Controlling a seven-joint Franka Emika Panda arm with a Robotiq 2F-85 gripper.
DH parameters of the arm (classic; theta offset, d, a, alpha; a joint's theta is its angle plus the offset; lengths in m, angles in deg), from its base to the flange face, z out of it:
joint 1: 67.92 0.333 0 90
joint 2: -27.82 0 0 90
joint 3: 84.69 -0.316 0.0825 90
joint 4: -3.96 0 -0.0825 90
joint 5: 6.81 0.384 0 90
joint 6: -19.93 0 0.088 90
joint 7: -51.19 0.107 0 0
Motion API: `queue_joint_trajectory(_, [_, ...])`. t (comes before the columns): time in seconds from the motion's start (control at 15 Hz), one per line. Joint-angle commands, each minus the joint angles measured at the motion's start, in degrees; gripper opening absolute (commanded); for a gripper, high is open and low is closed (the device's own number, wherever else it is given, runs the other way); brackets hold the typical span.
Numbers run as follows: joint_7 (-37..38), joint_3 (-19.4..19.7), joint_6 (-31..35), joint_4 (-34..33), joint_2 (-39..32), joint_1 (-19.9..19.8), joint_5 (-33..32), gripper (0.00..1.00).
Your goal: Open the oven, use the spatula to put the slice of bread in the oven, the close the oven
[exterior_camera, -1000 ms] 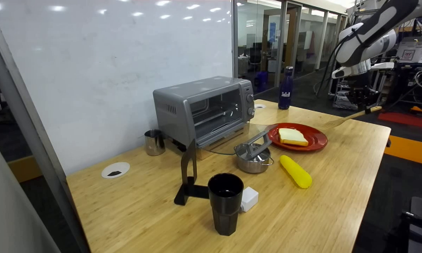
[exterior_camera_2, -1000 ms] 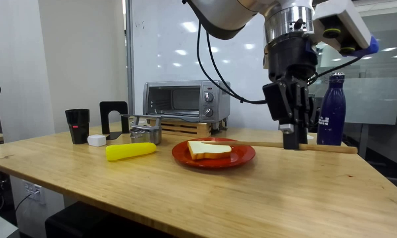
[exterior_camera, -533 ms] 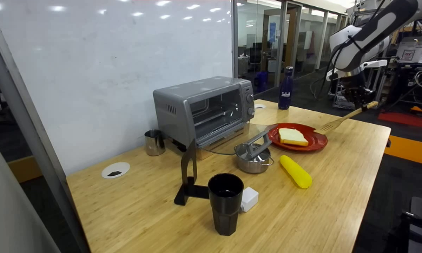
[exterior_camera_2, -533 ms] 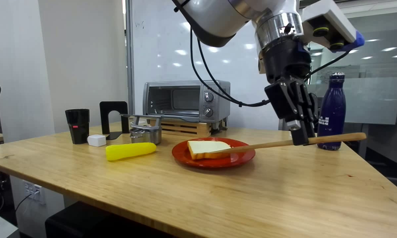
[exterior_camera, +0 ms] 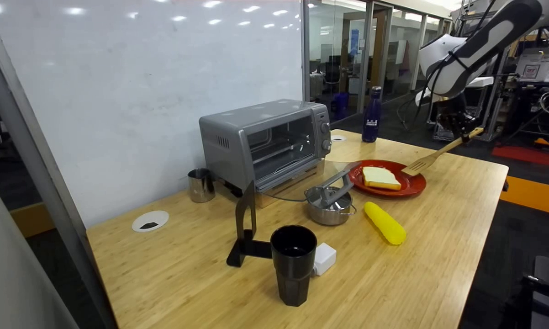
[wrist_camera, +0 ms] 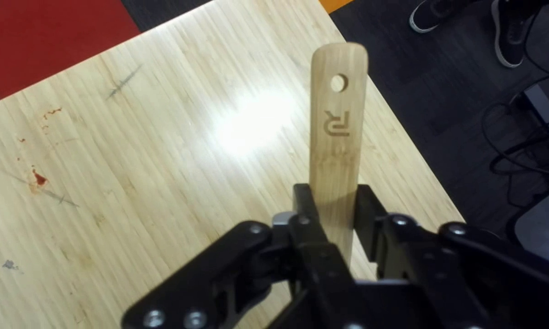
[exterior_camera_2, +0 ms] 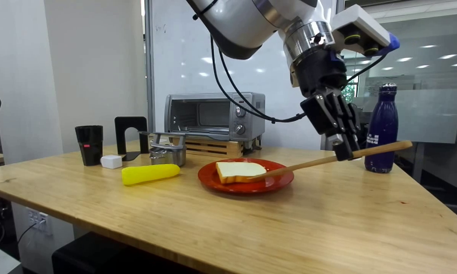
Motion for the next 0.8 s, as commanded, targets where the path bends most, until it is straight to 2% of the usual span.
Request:
queue_joint_trajectory(0.0, [1.9,-0.5,1.5,0.2,-0.6,0.1,-1.9,0.07])
queue_joint_trajectory(0.73, [3.0,-1.0,2.6,-0.8,-3.4,-0.2,-1.3,0.07])
